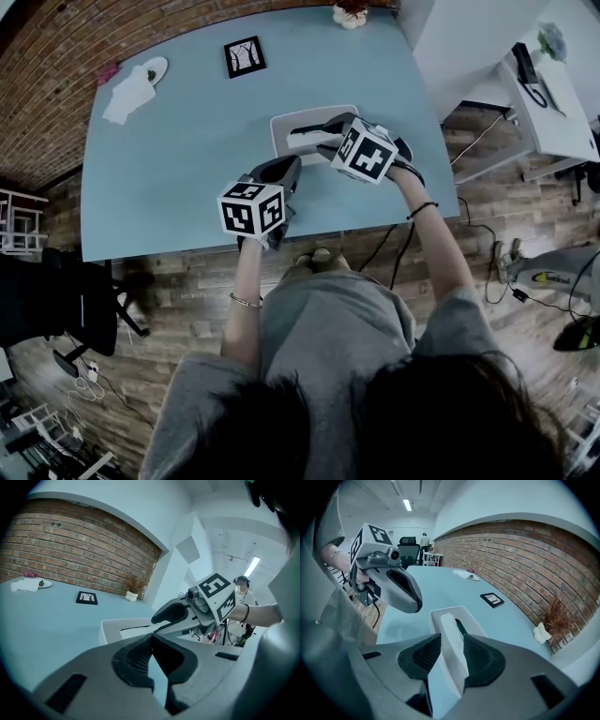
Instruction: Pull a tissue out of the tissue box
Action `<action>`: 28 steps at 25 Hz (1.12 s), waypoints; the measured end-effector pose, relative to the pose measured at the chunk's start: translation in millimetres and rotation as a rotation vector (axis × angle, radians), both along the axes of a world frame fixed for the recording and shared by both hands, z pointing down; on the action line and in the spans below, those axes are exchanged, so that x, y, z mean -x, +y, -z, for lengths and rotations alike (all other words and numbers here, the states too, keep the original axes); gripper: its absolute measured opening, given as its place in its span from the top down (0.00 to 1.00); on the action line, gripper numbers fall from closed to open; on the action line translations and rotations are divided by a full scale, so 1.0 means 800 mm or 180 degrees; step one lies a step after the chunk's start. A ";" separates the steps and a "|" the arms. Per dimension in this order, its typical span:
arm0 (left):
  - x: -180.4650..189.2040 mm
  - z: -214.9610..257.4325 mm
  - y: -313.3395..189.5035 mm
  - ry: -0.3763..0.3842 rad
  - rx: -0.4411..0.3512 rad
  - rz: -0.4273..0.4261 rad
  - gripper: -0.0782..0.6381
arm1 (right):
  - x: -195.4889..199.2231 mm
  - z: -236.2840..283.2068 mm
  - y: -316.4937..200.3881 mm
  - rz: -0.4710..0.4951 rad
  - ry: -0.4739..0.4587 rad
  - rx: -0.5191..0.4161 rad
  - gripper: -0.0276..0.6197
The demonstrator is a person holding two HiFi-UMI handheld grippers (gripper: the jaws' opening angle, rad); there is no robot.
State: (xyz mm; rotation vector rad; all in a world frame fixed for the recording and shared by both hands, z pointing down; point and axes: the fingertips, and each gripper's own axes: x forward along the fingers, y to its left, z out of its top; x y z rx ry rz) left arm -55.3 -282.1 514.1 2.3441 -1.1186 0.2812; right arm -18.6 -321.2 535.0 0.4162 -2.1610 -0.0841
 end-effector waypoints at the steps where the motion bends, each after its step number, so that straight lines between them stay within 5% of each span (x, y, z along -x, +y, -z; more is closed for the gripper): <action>1: 0.001 -0.001 0.000 0.0016 0.0019 -0.0001 0.89 | 0.000 -0.004 -0.002 0.0034 0.0053 0.0004 0.76; 20: 0.020 -0.025 -0.003 0.0029 0.0185 -0.0058 0.89 | 0.021 -0.041 -0.022 0.0149 0.0348 0.0117 0.76; 28: 0.025 -0.025 -0.004 0.0012 0.0200 -0.0091 0.89 | 0.015 -0.037 -0.031 0.0045 0.0422 -0.0022 0.94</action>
